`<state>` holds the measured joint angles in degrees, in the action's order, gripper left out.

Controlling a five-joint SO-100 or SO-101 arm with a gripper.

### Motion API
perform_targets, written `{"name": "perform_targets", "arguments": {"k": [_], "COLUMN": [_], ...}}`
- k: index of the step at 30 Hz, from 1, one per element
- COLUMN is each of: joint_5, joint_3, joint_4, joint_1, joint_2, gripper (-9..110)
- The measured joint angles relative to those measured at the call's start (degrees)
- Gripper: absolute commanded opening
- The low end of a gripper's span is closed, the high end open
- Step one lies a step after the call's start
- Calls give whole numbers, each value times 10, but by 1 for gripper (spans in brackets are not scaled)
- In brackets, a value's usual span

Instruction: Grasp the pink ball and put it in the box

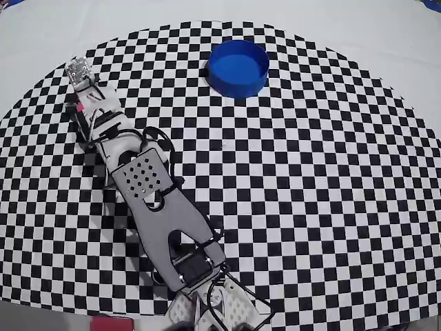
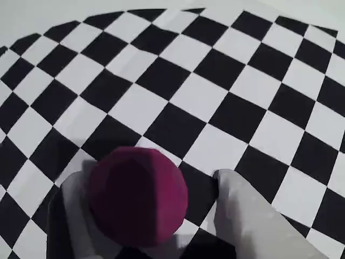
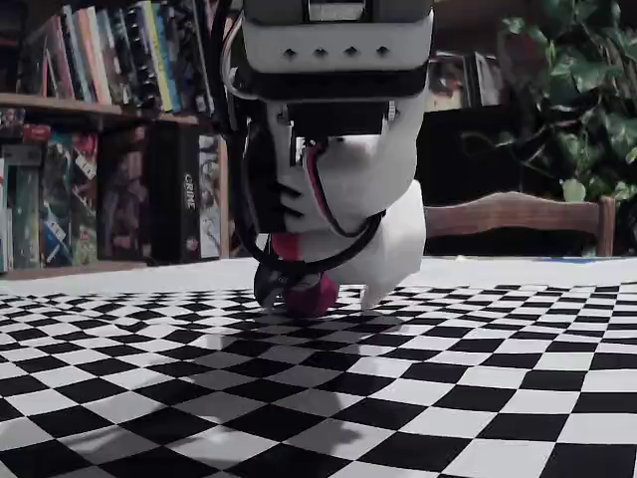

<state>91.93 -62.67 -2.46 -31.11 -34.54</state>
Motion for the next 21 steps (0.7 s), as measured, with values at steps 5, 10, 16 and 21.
{"name": "perform_targets", "arguments": {"k": [5, 10, 16, 21], "joint_5": [0, 0, 0, 0], "joint_3": [1, 29, 32, 32], "joint_4": [0, 0, 0, 0], "joint_1": [-3, -8, -4, -4], "joint_2": [0, 6, 11, 11], "gripper": [28, 28, 28, 28]}}
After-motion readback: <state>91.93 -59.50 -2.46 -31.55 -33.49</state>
